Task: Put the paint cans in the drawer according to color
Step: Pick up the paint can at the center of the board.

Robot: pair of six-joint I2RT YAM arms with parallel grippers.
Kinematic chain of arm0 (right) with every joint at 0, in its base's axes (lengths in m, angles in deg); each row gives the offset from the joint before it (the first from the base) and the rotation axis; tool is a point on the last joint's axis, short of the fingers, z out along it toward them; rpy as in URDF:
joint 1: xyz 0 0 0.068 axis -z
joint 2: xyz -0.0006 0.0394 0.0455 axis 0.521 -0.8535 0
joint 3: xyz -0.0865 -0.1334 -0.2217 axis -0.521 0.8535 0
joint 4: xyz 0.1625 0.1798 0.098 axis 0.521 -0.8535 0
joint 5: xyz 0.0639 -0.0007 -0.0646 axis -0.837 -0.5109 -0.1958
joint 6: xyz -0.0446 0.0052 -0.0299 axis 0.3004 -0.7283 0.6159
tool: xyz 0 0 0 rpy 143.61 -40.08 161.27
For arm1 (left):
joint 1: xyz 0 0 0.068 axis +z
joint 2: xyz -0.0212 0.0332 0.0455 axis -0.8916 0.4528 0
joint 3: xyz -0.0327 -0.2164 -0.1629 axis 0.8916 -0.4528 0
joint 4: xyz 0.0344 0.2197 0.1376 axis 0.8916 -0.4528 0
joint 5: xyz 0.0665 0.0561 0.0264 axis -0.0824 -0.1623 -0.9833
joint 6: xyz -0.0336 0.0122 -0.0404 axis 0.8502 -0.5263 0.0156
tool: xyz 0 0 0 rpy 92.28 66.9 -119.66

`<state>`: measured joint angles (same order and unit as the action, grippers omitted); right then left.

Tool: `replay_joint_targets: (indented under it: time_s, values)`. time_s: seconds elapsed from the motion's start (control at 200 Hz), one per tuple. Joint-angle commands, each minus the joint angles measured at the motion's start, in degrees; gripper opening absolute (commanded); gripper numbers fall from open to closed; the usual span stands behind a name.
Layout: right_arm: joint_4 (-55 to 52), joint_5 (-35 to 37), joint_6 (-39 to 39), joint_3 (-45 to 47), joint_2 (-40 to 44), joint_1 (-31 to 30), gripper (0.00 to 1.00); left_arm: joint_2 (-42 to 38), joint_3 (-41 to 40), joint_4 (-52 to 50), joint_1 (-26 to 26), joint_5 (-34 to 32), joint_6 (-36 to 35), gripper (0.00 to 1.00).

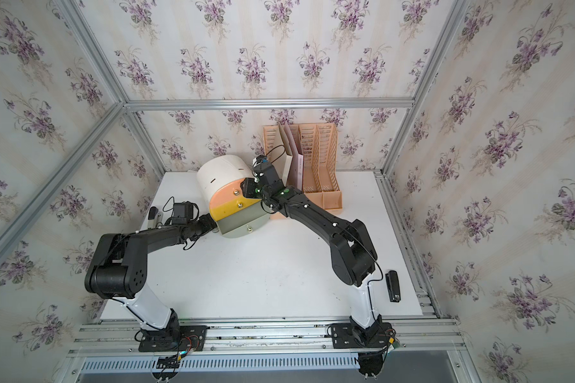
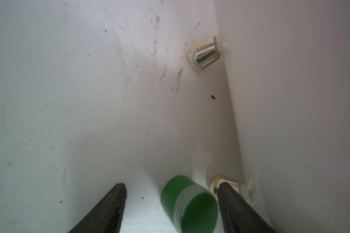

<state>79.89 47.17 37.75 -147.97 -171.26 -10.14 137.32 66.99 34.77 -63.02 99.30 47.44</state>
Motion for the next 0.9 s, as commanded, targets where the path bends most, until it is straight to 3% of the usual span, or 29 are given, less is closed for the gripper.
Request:
replay_joint_targets:
  time_s: [0.0,0.36,0.689,0.899]
  values:
    - [0.0,0.1,0.3,-0.4,0.1,0.1,0.46,0.0,0.6,-2.8,-0.1,-0.4,-1.2,0.76]
    - [-0.2,0.3,0.1,-0.3,0.5,0.4,0.46,-2.2,-0.2,-10.4,-0.1,-2.2,-2.5,0.75]
    - [-0.2,0.6,0.1,0.7,1.4,0.8,0.47,-9.4,-3.8,-16.8,-0.1,-6.5,-5.4,0.75]
    - [0.7,0.5,-0.2,2.0,2.2,0.9,0.47,-7.5,-1.2,-16.4,0.4,-5.4,-7.0,0.66]
